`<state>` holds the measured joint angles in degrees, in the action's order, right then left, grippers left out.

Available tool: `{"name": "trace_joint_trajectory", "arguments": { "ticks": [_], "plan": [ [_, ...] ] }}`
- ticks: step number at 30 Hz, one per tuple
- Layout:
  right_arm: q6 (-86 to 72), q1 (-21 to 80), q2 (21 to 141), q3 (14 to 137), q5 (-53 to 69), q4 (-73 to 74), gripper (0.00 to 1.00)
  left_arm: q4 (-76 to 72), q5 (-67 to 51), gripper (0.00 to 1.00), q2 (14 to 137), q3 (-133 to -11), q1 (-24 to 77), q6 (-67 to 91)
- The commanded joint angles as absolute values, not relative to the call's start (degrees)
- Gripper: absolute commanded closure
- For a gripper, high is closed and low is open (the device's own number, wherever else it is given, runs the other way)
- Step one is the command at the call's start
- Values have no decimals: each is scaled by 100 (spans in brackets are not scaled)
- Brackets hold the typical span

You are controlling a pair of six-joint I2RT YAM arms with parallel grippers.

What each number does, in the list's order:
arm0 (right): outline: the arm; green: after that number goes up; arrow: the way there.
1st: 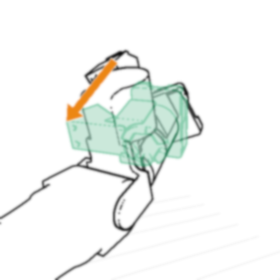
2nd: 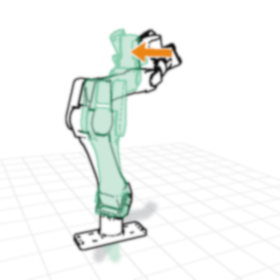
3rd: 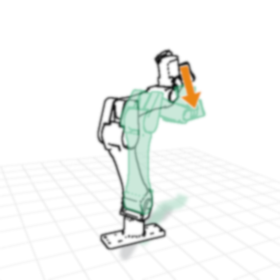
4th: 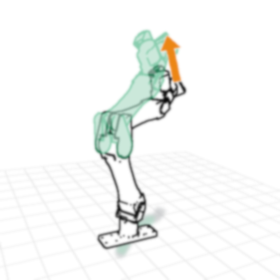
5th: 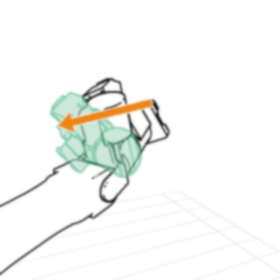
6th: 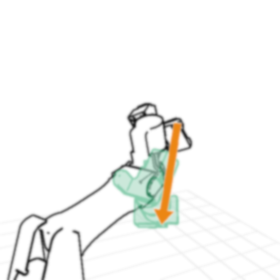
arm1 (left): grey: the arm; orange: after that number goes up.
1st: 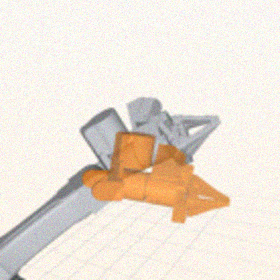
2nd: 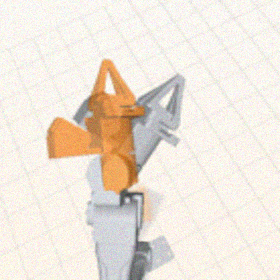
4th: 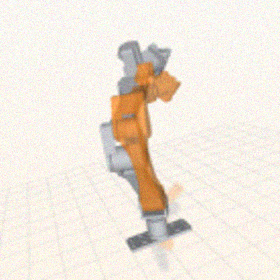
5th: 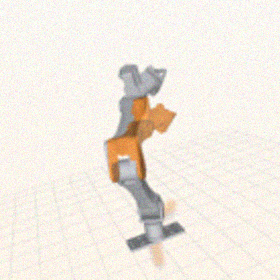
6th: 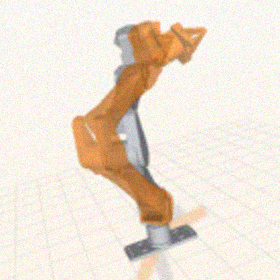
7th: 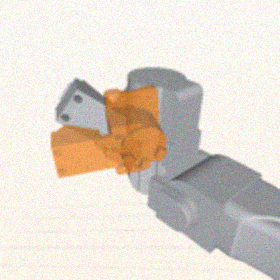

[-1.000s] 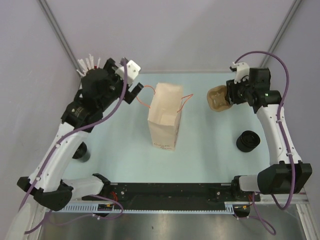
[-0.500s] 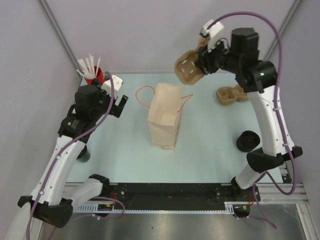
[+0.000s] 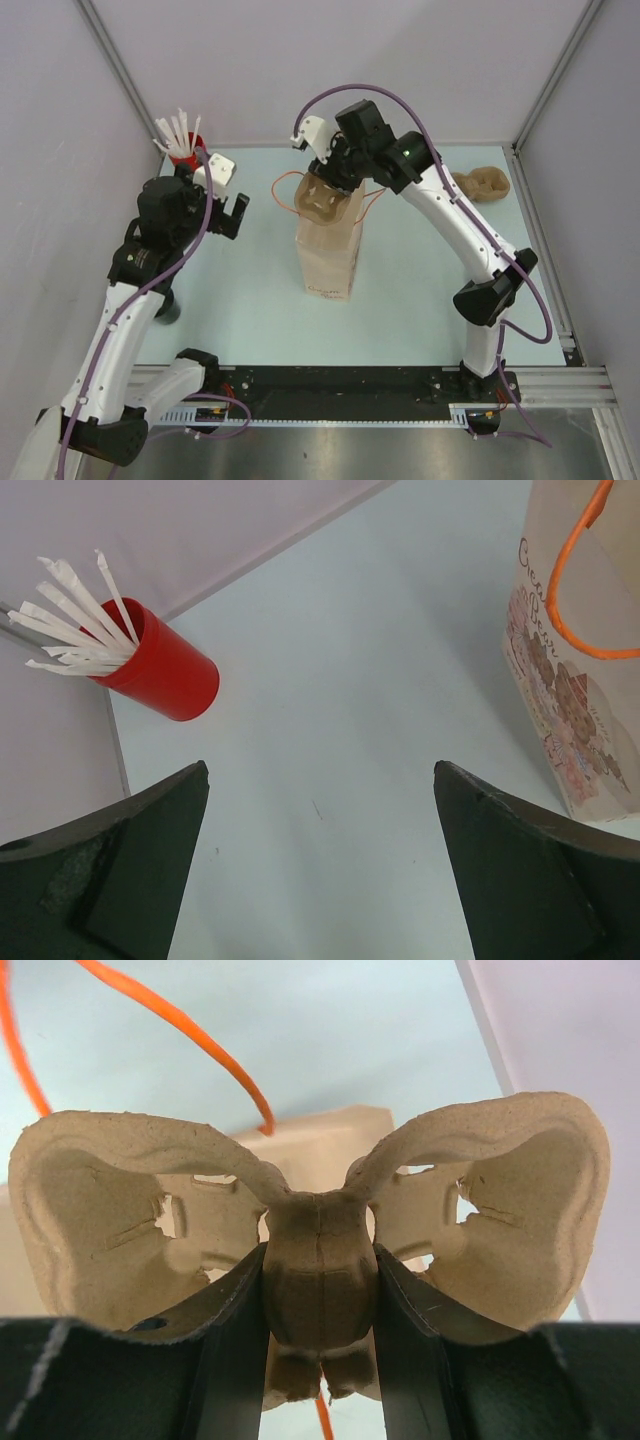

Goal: Pack the takeout coffee

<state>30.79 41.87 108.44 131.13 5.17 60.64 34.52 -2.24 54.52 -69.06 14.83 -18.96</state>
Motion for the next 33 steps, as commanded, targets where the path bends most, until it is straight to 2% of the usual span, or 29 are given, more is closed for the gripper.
{"name": "trace_joint_trajectory", "arguments": {
  "ticks": [1, 24, 33],
  "plan": [
    [3480, 4219, 10679, 13009, -158, 6047, 63, 3252, -404, 0, 5168, -6794, 1389, -1670],
    [3824, 4843, 10643, 12516, -255, 6960, 62, 3059, -519, 0, 4957, -6557, 1231, -1494],
    [3683, 4790, 10836, 12261, 263, 7119, 62, 3041, -589, 1, 4904, -6495, 1178, -1459]
  ]
}}
